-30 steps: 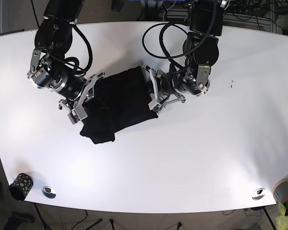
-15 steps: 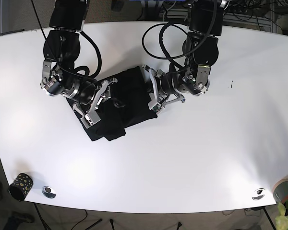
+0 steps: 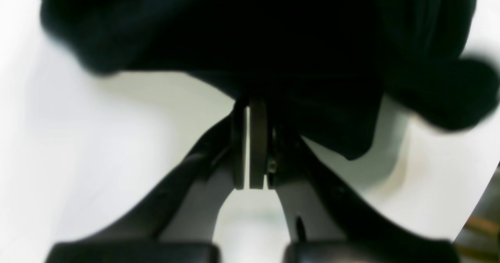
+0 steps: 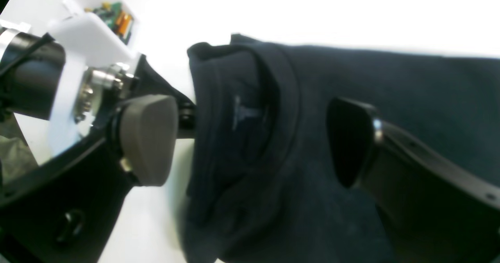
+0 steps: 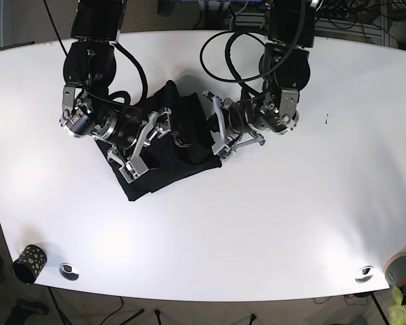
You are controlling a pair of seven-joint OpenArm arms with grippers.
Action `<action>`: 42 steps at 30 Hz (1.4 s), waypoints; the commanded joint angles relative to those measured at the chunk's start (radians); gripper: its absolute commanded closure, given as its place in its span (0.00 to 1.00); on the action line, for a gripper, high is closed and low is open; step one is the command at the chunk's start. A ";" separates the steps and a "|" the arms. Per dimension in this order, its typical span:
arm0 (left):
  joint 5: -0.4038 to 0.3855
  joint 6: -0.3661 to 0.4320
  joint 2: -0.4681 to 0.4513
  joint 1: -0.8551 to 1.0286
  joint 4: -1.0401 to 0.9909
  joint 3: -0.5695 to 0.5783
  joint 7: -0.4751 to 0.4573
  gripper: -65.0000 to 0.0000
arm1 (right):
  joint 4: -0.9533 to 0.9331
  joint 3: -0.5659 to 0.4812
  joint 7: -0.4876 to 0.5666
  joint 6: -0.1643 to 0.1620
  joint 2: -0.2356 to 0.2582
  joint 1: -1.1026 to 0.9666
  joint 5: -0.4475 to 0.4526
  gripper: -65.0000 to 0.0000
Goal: Fold the T-shirt properly
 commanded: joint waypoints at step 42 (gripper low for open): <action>-0.253 -0.001 -0.328 0.178 0.228 -0.384 -0.015 0.89 | -0.014 -0.398 0.235 0.006 -0.107 0.079 -0.676 0.22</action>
